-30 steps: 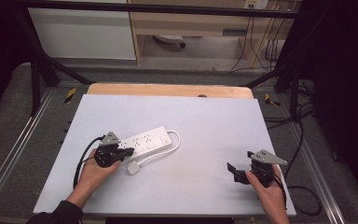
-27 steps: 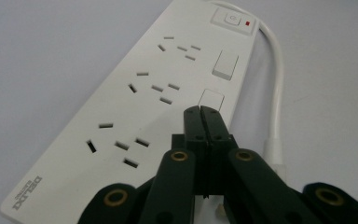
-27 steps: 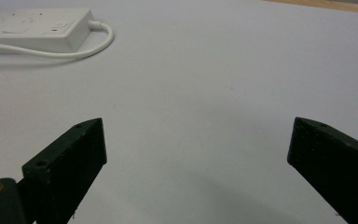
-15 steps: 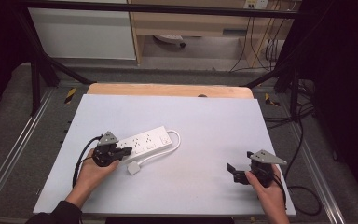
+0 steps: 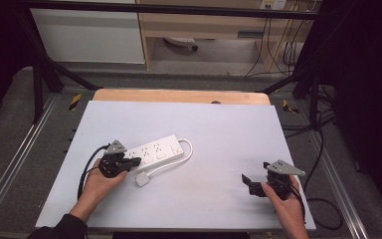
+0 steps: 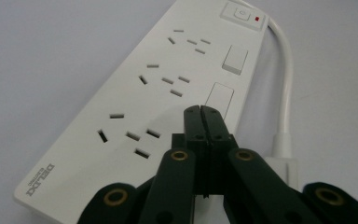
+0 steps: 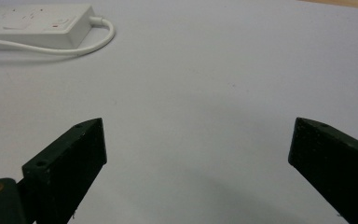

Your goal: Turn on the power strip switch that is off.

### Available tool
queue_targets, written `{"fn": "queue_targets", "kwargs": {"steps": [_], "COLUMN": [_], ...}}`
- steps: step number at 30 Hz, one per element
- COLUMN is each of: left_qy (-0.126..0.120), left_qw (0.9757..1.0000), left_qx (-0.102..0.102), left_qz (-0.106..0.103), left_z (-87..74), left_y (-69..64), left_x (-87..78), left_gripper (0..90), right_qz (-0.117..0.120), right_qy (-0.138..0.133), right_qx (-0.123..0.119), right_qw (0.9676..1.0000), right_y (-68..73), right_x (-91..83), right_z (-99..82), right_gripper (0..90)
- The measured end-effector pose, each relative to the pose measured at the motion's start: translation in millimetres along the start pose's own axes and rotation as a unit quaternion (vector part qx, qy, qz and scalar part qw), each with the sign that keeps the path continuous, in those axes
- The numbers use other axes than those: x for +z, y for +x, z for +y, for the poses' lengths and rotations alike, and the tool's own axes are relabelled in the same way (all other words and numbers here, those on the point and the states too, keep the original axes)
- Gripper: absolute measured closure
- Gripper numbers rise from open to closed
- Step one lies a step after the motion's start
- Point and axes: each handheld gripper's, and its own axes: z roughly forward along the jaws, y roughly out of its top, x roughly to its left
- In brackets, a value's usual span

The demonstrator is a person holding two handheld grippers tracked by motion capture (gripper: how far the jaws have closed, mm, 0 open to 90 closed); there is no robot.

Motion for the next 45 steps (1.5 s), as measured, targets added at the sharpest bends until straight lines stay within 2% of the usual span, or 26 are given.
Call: {"fn": "queue_targets", "kwargs": {"steps": [3,8,14,27,34,39,45], "left_qy": [-0.003,-0.006,-0.023,-0.041,-0.049,-0.055,-0.067], "left_qw": [1.0000,0.9998,0.9997,0.9991,0.9987,0.9984,0.9975], "left_qx": [-0.001,0.013,0.001,-0.007,-0.008,-0.016,-0.023], "left_qz": [-0.002,0.011,0.009,0.007,0.010,0.004,-0.002], "left_z": [-0.7,-0.7,-0.3,0.6,1.3,1.6,2.6], "left_y": [0.4,-1.0,0.4,0.7,0.9,0.5,-0.4], "left_x": [0.0,0.5,-1.6,-4.3,-5.7,-5.9,-5.9], "left_gripper": [90.0,90.0,90.0,90.0,85.1,79.9,67.0], "right_qz": [0.000,0.000,0.001,0.001,0.001,0.001,0.000], "right_qy": [0.000,0.000,0.002,0.003,0.003,0.003,0.002], "right_qx": [0.000,0.000,-0.002,-0.003,-0.002,-0.003,-0.002], "right_qw": [1.0000,1.0000,1.0000,1.0000,1.0000,1.0000,1.0000], "right_y": [0.0,0.2,0.7,0.6,0.5,0.6,0.4], "right_x": [0.4,0.8,1.2,1.4,1.6,1.5,1.4], "right_z": [-0.1,0.0,0.0,-0.2,-0.3,-0.2,-0.2], "right_gripper": [4.5,4.4,4.5,4.5,4.5,4.5,4.5]}}
